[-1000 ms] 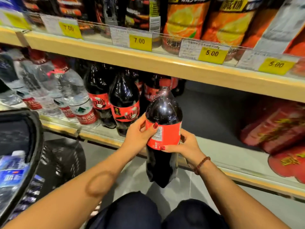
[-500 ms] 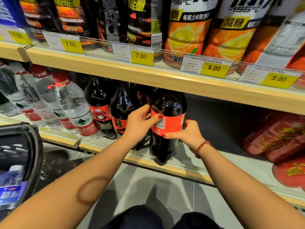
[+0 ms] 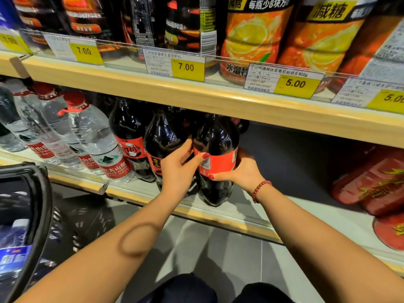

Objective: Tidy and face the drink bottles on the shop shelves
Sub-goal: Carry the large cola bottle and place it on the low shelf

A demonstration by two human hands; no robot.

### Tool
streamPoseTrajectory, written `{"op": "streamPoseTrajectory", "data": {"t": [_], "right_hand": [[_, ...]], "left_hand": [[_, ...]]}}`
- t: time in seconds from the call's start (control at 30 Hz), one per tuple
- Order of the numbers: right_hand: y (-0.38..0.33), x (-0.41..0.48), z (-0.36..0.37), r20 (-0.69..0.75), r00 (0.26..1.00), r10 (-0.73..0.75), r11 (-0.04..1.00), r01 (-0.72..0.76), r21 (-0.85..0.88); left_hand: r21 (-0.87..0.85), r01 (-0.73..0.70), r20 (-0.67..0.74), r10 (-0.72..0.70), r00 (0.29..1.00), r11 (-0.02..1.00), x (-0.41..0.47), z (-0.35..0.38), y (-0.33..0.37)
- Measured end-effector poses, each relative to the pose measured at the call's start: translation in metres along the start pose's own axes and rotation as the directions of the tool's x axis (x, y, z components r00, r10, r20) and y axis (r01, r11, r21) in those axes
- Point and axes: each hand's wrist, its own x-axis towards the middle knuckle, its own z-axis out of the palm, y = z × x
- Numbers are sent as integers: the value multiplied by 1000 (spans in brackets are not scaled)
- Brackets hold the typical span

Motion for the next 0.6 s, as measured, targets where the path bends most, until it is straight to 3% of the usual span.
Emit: {"op": "streamPoseTrajectory", "data": {"t": [0.17,0.37,0.6], "right_hand": [[15,0,5,33,999,16,1000,-15,-23],[17,-2,-4,84,996,33,994,-24,-107],[22,-6,3,-6,1000,-10,999,10,-50]], "left_hand": [[42,-24,-86,28,996,999,-7,0,-18],[-49,-32,-144,24,989,998,-9,10,-25],[-28,-68,-165,63,984,997,-11,15,-20]]}}
